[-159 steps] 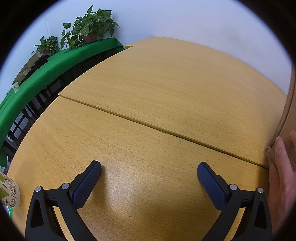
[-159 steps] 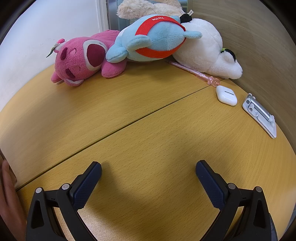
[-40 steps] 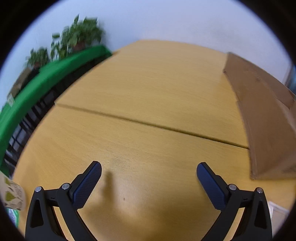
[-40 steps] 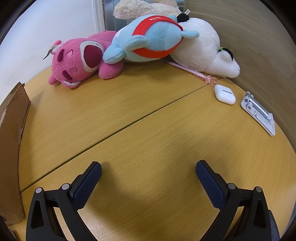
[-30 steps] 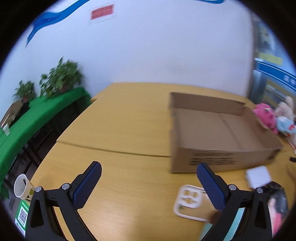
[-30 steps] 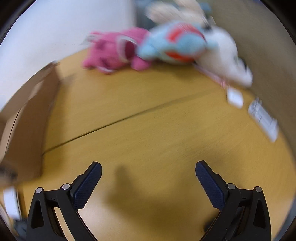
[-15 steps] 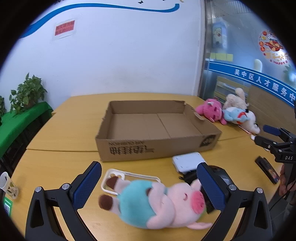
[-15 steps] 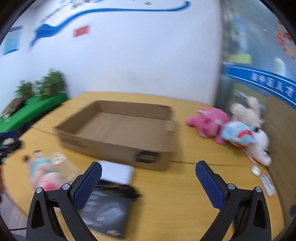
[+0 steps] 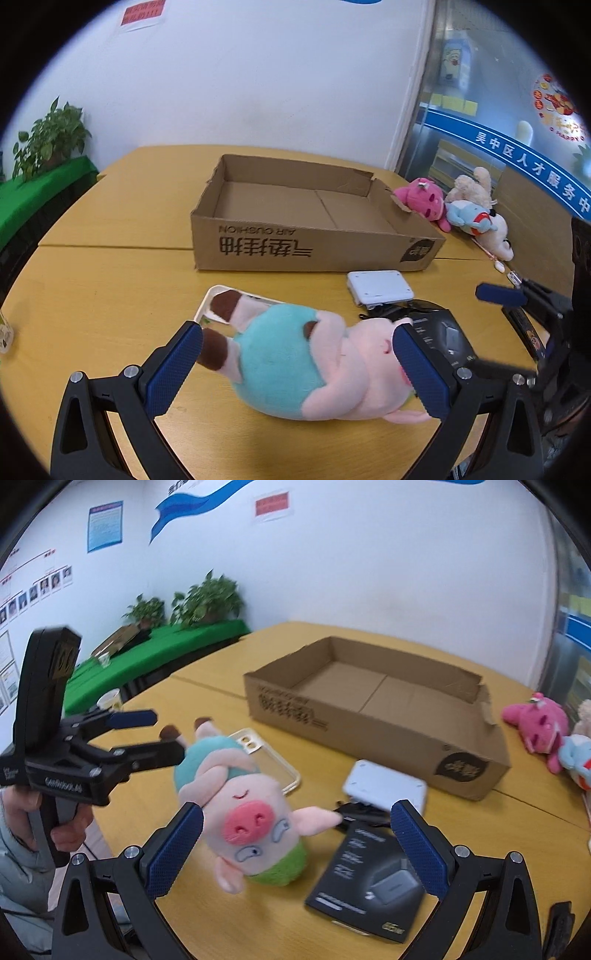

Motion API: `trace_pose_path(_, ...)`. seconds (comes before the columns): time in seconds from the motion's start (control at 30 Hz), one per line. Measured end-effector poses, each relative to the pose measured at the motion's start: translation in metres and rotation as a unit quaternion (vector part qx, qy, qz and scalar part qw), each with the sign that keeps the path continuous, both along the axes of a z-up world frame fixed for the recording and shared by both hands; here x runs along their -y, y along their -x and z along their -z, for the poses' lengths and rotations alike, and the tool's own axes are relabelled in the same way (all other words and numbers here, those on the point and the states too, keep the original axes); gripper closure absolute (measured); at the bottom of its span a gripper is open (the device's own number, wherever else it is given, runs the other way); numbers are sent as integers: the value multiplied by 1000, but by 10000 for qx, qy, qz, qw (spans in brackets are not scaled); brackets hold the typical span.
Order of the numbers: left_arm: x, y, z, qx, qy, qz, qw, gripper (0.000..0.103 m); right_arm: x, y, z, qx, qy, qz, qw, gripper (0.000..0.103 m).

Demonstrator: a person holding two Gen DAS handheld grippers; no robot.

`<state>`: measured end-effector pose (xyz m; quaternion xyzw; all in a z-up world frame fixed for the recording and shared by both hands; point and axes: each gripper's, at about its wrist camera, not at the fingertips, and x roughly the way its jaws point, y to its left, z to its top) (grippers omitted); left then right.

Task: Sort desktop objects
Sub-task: 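Move both tools toward the pig plush on the table, then grasp the pig plush with the left tool and lift it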

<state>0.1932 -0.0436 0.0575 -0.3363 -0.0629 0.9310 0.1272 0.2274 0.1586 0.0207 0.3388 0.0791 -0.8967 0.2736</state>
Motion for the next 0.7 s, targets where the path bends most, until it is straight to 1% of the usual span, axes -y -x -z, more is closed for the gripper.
trace_pose_path(0.07, 8, 7, 8, 160, -88, -130, 9997, 0, 12, 8, 13, 139, -79, -165, 9997, 0)
trace_pose_path(0.13, 16, 14, 18, 414, -262, -200, 9986, 0, 21, 13, 23, 282, -108, -301, 9991, 0)
trace_pose_path(0.2, 21, 16, 24, 537, -360, -230, 9976, 1, 27, 21, 32, 421, -87, -453, 9980, 0)
trace_pose_path(0.27, 26, 16, 30, 611, -378, -276, 9970, 1, 37, 26, 43, 530, -110, -634, 9965, 2)
trace_pose_path(0.33, 32, 17, 35, 679, -445, -325, 9962, 1, 47, 32, 51, 614, -191, -736, 9952, 5)
trace_pose_path(0.37, 35, 18, 39, 734, -517, -340, 9954, 1, 56, 36, 60, 725, -256, -808, 9938, 12)
trace_pose_path(0.43, 42, 23, 46, 869, -645, -428, 9932, 0, 69, 38, 69, 890, -292, -968, 9909, 11)
trace_pose_path(0.5, 58, 25, 52, 945, -1087, -505, 9883, 1, 83, 33, 71, 823, -396, -1212, 9884, 11)
trace_pose_path(0.57, 68, 30, 57, 1084, -1397, -467, 9831, 1, 83, 32, 70, 896, -216, -1427, 9855, 13)
trace_pose_path(0.6, 70, 31, 59, 1128, -1479, -420, 9817, 1, 79, 33, 69, 989, -25, -1497, 9838, 13)
trace_pose_path(0.63, 70, 33, 61, 1172, -1550, -355, 9803, 1, 76, 34, 69, 1026, 35, -1491, 9835, 13)
trace_pose_path(0.7, 67, 37, 63, 1205, -1621, -246, 9791, 1, 70, 36, 74, 1095, -36, -1377, 9844, 13)
